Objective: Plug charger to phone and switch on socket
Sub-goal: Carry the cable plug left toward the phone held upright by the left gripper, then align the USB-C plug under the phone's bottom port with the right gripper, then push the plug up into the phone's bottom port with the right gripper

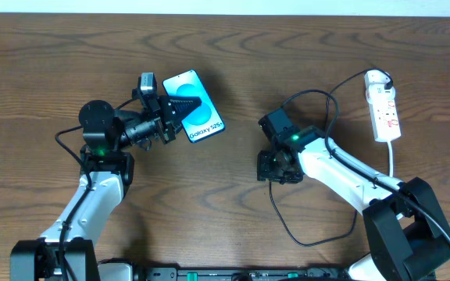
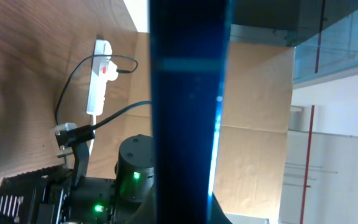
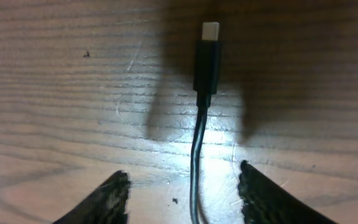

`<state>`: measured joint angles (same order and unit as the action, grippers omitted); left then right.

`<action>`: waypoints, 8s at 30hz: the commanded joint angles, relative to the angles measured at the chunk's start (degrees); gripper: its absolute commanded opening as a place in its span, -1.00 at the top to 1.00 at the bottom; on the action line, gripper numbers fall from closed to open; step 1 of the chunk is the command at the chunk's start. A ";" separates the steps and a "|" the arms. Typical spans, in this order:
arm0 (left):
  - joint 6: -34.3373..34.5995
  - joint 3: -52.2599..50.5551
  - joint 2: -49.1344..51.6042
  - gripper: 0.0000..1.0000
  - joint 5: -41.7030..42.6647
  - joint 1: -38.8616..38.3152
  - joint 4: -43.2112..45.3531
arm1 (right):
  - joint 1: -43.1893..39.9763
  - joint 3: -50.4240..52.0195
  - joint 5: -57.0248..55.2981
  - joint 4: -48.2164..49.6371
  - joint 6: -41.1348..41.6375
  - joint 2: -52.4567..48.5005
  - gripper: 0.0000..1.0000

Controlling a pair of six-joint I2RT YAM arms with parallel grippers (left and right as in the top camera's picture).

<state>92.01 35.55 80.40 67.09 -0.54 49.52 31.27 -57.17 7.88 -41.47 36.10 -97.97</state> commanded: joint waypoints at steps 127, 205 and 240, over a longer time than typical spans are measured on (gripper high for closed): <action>-12.79 1.38 1.09 0.85 -4.42 -6.56 10.78 | 1.79 7.58 31.47 13.44 -22.86 36.72 0.98; -14.45 1.38 1.09 0.86 -3.06 -7.96 10.75 | 1.79 7.61 32.74 16.83 -14.91 34.07 0.98; -14.16 1.31 1.09 0.85 -0.33 -7.98 10.78 | 1.79 7.61 29.00 21.05 -15.32 33.77 0.98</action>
<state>79.00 35.55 81.49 62.67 -8.25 59.61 33.04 -48.69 39.79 -21.32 21.04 -63.94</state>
